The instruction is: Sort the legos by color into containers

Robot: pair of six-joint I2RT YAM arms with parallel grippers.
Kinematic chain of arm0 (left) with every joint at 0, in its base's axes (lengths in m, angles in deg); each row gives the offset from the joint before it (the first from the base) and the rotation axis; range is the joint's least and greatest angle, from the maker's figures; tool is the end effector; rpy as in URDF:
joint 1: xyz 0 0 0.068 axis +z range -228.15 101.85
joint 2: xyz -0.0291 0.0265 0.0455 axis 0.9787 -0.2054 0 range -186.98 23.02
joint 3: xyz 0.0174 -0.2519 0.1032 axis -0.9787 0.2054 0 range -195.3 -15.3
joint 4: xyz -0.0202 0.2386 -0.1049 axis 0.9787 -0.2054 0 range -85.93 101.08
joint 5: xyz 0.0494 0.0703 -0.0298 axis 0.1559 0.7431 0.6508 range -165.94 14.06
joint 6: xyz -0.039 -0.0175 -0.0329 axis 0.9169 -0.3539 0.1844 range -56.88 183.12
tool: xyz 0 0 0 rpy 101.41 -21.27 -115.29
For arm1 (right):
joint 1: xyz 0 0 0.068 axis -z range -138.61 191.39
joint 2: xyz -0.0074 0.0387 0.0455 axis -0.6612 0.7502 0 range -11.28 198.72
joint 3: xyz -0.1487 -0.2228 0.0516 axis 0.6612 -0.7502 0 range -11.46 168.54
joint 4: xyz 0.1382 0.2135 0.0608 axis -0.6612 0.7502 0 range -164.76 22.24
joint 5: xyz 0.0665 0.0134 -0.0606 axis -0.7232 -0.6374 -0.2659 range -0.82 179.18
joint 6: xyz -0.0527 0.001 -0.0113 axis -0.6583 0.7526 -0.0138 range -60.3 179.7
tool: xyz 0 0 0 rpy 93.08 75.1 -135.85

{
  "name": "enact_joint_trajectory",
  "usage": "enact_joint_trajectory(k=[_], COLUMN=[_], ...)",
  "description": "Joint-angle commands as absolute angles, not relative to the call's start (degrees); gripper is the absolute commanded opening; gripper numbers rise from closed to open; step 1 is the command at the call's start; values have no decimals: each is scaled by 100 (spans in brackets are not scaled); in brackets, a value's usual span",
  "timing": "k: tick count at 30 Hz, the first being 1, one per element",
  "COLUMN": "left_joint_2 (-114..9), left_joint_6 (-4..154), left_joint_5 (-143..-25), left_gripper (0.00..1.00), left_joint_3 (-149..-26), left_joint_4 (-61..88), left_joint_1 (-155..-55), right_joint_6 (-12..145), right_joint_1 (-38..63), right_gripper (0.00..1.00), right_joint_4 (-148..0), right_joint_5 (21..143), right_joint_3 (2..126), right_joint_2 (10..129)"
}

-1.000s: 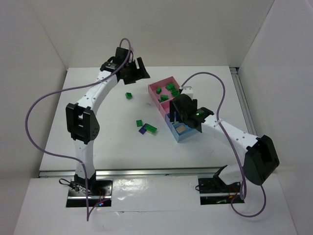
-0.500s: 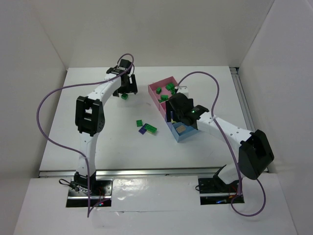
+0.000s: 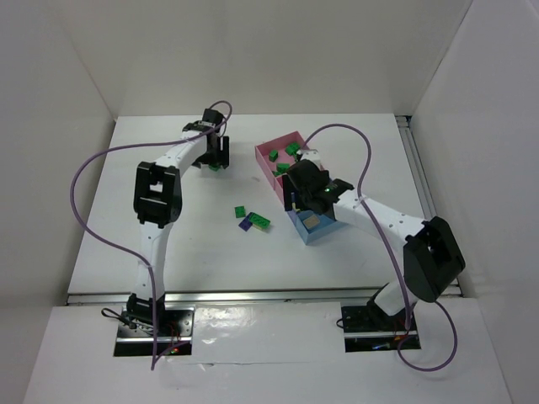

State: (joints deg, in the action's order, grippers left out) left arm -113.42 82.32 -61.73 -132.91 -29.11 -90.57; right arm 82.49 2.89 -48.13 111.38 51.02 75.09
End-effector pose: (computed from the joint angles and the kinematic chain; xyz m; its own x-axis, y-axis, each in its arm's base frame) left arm 0.5081 -0.1029 0.1800 -0.8187 -0.1461 -0.5553 -0.1950 0.9804 0.0296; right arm 0.2586 0.1884 0.2500 -0.7074 -0.1044 -0.6991 -0.1240 0.9920 -0.0226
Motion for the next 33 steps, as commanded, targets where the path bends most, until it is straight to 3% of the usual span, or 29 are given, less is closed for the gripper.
enact_joint_trajectory(k=[1, 6, 10, 11, 14, 25, 33], left_joint_2=[-11531, -11524, -11470, -11401, -11207, -10118, -10880], left_joint_6=[7517, 7446, 7559, 7560, 7621, 7850, 8500], left_joint_5=[-6390, -6540, -6540, -6609, -6812, -7603, -8051], left_gripper=[86, 61, 47, 35, 23, 23, 30], left_joint_3=[-13378, -13291, -13176, -13176, -13176, -13387, -14484], left_joint_4=[-2619, -2558, -2558, -2558, -2610, -2742, -2681], left_joint_1=[-9081, -9081, -9081, -9081, -9133, -9836, -10364], right_joint_6=[8194, 8132, 8063, 8062, 7835, 7500, 7719], right_joint_1=[237, 237, 237, 237, 237, 834, 1090], right_gripper=[88, 88, 88, 88, 88, 88, 88], right_joint_4=[-4840, -4786, -4786, -4786, -4717, -4777, -4778], right_joint_5=[11159, 11159, 11212, 11212, 11509, 11845, 11775], right_joint_3=[5393, 5499, 5560, 5560, 5621, 5622, 5446], right_joint_2=[7582, 7749, 7749, 7801, 7802, 7169, 6634])
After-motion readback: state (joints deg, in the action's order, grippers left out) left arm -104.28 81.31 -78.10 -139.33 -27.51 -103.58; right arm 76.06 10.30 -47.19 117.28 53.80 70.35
